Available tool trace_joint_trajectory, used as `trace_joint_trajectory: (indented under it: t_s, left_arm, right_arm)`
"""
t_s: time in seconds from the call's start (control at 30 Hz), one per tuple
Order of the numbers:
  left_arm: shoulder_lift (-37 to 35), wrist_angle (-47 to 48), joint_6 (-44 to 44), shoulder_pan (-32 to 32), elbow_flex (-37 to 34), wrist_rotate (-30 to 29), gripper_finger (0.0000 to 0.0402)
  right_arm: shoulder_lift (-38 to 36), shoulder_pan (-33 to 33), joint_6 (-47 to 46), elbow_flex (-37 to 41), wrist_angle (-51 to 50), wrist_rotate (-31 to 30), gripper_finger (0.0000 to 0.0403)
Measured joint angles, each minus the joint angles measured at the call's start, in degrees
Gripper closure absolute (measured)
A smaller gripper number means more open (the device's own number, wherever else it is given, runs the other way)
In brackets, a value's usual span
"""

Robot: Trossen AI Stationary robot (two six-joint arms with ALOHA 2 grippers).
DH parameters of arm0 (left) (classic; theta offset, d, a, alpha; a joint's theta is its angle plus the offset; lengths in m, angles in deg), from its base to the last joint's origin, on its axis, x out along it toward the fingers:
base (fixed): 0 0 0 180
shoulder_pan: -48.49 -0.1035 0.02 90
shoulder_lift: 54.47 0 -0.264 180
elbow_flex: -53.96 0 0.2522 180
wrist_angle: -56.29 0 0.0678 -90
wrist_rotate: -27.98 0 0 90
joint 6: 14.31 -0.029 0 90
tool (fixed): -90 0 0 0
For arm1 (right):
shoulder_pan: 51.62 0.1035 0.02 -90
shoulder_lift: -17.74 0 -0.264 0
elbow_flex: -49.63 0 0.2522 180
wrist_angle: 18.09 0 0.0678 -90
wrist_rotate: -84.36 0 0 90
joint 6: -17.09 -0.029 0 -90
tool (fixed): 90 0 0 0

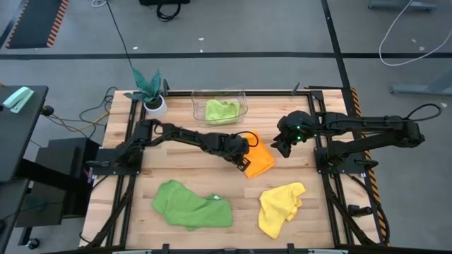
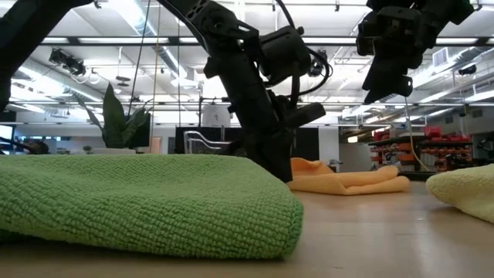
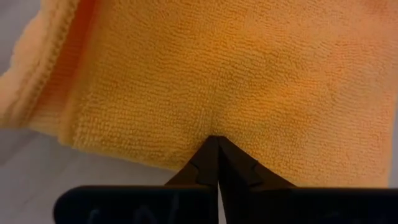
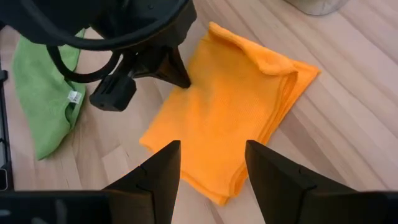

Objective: Fold microfiber towels
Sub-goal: Fold the orange microfiber cloth

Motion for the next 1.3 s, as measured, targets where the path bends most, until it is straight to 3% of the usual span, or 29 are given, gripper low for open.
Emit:
trace_joint_trajectory:
  t_s: [0.4,0.63,0.8,1.07,1.3]
  left_arm:
    - [-7.41,3.66,9.08,5.04,-0.22,-5.64,0.0370]
    - [-8.19,5.73,21.65,9.18,-0.24,-4.78,0.0388]
    - [-8.10,14.24,27.93,12.35,-0.22,-3.96,0.0391]
    - [-8.10,17.86,29.27,13.14,-0.17,-4.62,0.0369]
    - [-8.10,17.45,28.69,12.46,-0.13,-5.46,0.0379]
  right_arm:
    - [2.54,-6.35,0.58,0.00,-8.54,-2.96,0.0240]
    - [7.12,-7.34,4.01,0.02,-10.02,2.64,0.0317]
    - [9.97,-6.25,7.70,2.30,-8.25,3.60,0.0392]
    - [15.62,-6.36,8.06,10.82,3.77,8.00,0.0398]
    - [21.08,-6.32,7.14,13.30,9.71,8.24,0.0399]
